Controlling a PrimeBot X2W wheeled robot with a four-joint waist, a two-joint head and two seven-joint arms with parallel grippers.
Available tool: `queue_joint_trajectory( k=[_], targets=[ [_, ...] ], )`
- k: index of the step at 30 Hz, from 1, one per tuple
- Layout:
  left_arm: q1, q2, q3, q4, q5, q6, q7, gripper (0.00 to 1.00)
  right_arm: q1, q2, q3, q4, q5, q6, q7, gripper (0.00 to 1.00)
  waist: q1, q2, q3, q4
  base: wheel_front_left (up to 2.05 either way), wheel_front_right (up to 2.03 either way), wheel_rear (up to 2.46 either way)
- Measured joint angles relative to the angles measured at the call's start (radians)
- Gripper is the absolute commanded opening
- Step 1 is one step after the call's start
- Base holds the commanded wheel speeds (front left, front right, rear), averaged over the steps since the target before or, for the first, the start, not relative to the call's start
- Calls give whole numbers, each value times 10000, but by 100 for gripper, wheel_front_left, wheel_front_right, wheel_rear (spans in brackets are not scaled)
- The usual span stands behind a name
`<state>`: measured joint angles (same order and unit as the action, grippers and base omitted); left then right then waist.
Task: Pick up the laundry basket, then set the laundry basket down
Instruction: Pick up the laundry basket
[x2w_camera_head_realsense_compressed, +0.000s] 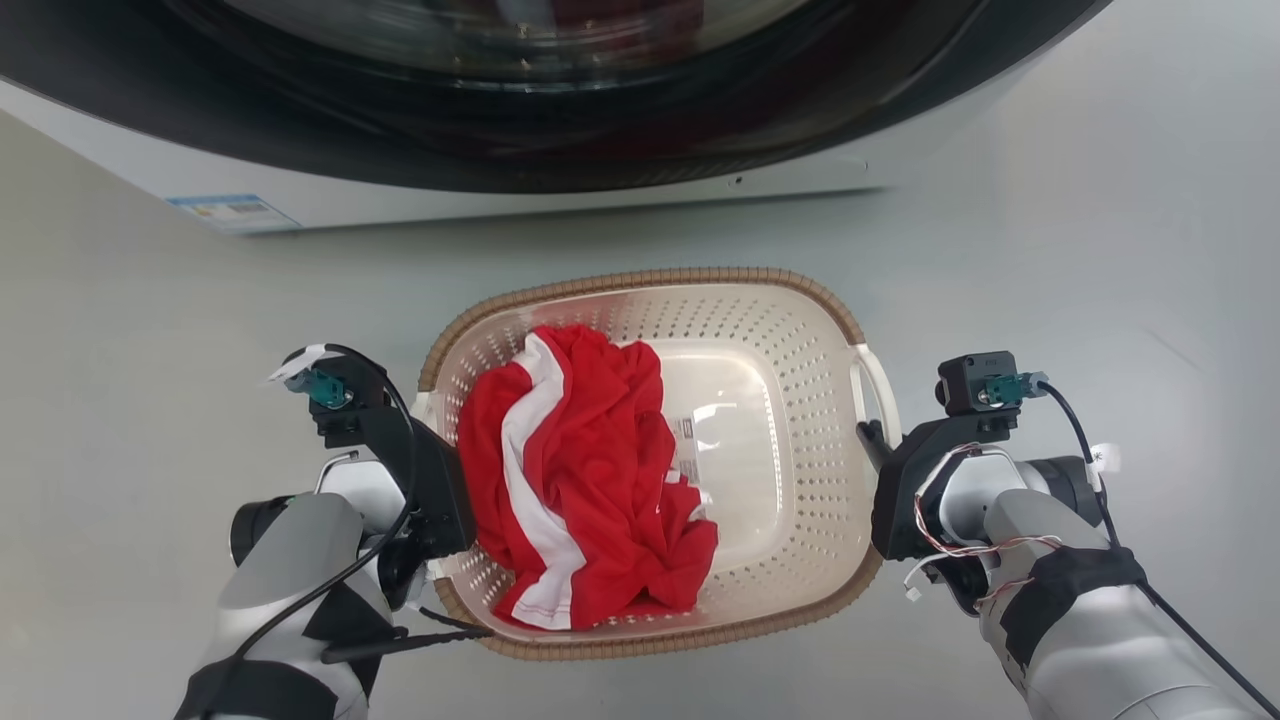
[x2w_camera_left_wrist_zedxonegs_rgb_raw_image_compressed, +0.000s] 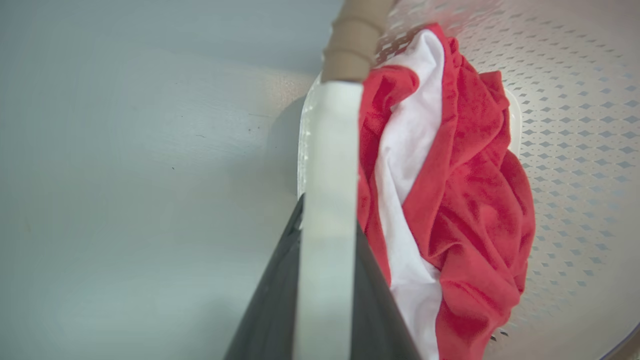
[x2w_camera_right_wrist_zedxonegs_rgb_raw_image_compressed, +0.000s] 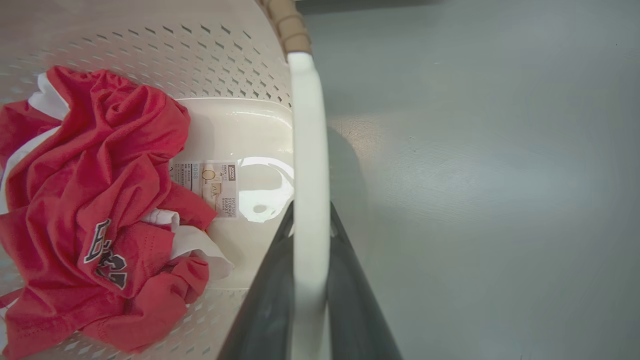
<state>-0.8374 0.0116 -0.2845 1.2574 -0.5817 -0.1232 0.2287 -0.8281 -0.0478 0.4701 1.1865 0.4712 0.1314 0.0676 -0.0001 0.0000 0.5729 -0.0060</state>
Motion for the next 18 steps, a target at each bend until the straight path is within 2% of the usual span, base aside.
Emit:
queue_joint_trajectory(
  k=[18],
  targets=[
    [386,-12,29,261,-581,-2,1939,0,15,84,265,460,656,54,1708,0,0,0,-2153,101,0,0,0]
  ],
)
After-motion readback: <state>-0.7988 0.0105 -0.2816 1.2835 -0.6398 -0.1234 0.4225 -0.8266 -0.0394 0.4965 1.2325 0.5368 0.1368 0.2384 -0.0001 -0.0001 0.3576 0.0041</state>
